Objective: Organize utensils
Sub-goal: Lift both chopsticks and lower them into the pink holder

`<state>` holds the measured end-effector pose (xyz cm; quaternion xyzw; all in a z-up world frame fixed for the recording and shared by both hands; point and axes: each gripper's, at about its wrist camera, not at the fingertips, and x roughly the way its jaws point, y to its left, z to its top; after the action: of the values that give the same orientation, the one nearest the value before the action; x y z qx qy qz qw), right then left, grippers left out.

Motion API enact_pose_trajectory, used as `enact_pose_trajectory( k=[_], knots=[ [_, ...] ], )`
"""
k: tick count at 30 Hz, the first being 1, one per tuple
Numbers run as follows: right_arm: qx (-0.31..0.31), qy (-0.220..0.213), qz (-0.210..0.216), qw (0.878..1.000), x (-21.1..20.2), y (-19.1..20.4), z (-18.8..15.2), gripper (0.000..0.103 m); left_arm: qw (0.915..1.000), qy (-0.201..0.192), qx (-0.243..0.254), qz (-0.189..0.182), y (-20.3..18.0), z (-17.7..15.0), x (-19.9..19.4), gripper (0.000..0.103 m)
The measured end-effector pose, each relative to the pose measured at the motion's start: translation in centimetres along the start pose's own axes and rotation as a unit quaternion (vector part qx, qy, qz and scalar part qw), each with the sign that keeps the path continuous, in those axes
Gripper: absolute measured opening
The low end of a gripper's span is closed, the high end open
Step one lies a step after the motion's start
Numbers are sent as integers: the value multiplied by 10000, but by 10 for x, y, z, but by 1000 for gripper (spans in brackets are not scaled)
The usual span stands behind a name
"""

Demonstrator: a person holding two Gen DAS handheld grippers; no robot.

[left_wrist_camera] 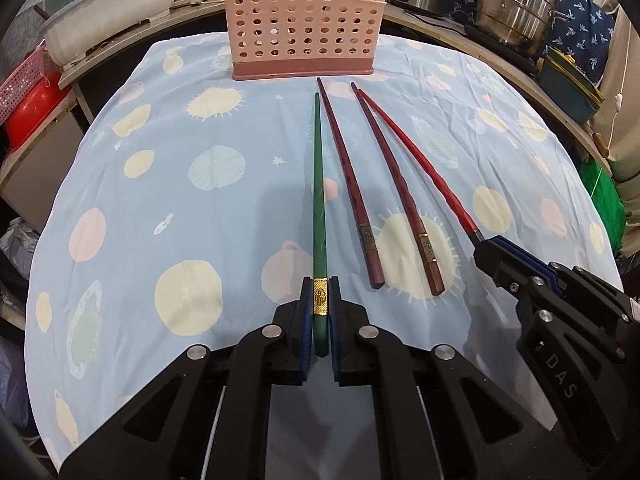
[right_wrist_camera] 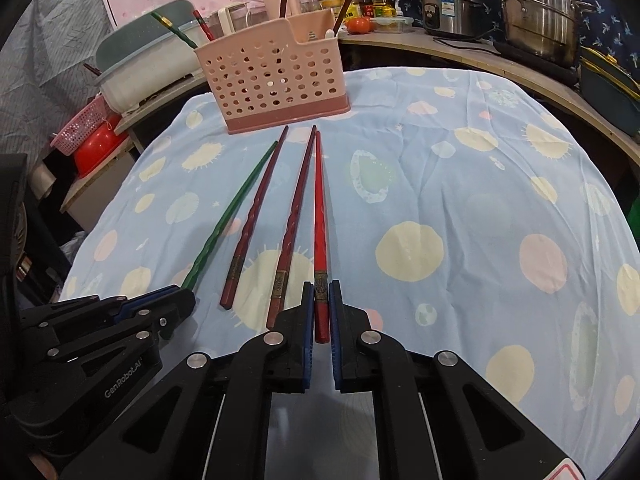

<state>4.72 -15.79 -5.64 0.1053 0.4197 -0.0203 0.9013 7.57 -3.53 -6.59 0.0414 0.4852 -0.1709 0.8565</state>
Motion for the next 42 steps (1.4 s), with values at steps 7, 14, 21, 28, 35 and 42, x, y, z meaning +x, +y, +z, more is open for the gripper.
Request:
enact_pose_trajectory(
  k=[7,14,21,28,35,42],
  knots=[
    [57,-253,135,9996,-26,-1,5,8,9997,-179,-121,-66,4,5,-20,7],
    [101,-605,220,9979,-55,0,19,8,9985,-452,-261,-144,10,17,-46,7],
    [145,-906,280,9954,-79,0,36,8,9958,-792,-396,-215,16,33,-75,7],
    [184,-1160,336,9925,-100,0,55,8,9921,-1155,-434,-222,20,54,-103,7],
    [157,-1481,383,9881,-121,2,83,8,9879,-1494,-357,-198,21,80,-127,7],
    [112,-1809,422,9825,-132,4,114,8,9830,-1811,-281,-125,21,111,-144,7]
  ],
)
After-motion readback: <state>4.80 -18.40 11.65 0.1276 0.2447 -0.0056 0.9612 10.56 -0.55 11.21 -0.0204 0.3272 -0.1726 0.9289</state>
